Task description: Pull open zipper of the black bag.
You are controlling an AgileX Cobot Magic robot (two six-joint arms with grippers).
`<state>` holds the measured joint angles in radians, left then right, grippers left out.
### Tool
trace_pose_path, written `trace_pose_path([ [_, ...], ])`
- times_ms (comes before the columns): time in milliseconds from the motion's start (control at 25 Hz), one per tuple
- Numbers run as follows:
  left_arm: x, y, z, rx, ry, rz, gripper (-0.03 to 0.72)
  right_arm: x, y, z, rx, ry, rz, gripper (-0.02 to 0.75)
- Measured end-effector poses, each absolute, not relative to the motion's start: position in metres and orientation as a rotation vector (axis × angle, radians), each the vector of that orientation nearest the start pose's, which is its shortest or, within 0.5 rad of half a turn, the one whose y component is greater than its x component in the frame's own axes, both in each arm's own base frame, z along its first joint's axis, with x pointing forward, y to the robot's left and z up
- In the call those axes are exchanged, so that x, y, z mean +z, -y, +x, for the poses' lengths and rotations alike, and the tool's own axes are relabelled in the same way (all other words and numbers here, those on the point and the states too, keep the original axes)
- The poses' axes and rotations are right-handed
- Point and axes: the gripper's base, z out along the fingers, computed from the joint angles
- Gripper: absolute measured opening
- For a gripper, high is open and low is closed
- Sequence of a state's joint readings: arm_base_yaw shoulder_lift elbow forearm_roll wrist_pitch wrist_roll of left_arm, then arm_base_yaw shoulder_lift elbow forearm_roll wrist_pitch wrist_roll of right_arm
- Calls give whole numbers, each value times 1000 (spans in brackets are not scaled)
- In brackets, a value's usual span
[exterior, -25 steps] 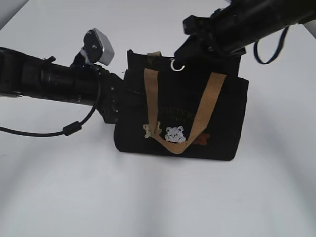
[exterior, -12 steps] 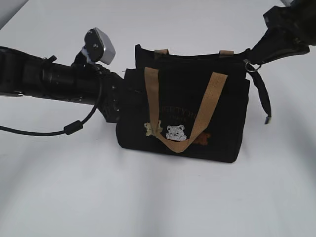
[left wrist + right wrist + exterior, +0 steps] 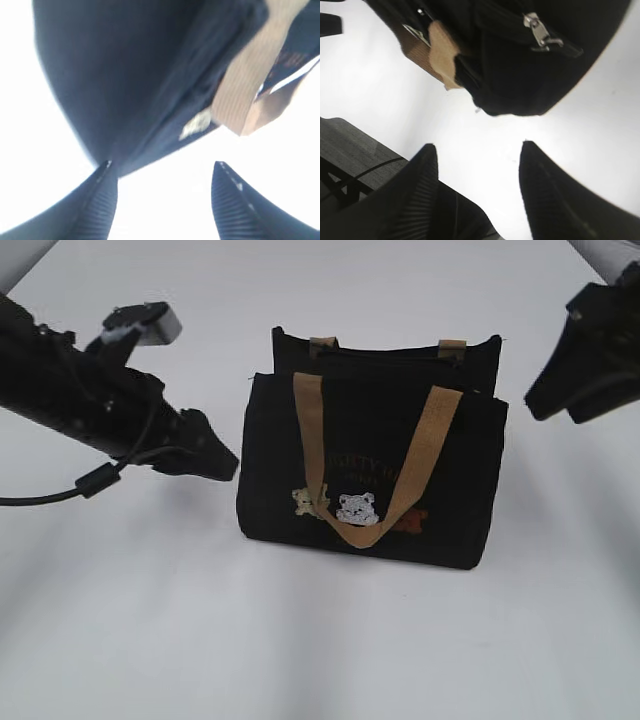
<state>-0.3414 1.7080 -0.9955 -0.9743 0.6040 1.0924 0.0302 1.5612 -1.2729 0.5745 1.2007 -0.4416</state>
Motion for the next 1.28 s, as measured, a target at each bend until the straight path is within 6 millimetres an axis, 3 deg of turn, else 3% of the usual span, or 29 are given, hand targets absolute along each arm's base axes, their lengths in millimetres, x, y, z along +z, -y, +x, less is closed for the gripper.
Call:
trace_pose_path([
  [120, 219, 140, 294, -572, -2498, 707, 398, 302, -46, 274, 594, -2811, -362, 391],
  [320, 247, 121, 264, -493, -2538, 551, 385, 299, -24, 207, 267, -2887, -281, 376],
  [440, 265, 108, 230, -495, -2502, 524, 379, 298, -16, 167, 160, -2847, -255, 376],
  [680, 281, 72, 158, -368, -2488, 429, 365, 289, -13, 96, 112, -2643, -236, 372],
  [880, 298, 43, 95, -299, -2350, 408, 356, 261, -11, 64, 96, -2547, -228, 372],
  [1280, 300, 7, 11, -248, -2006, 357, 350, 270, -10, 19, 67, -2242, -221, 354],
])
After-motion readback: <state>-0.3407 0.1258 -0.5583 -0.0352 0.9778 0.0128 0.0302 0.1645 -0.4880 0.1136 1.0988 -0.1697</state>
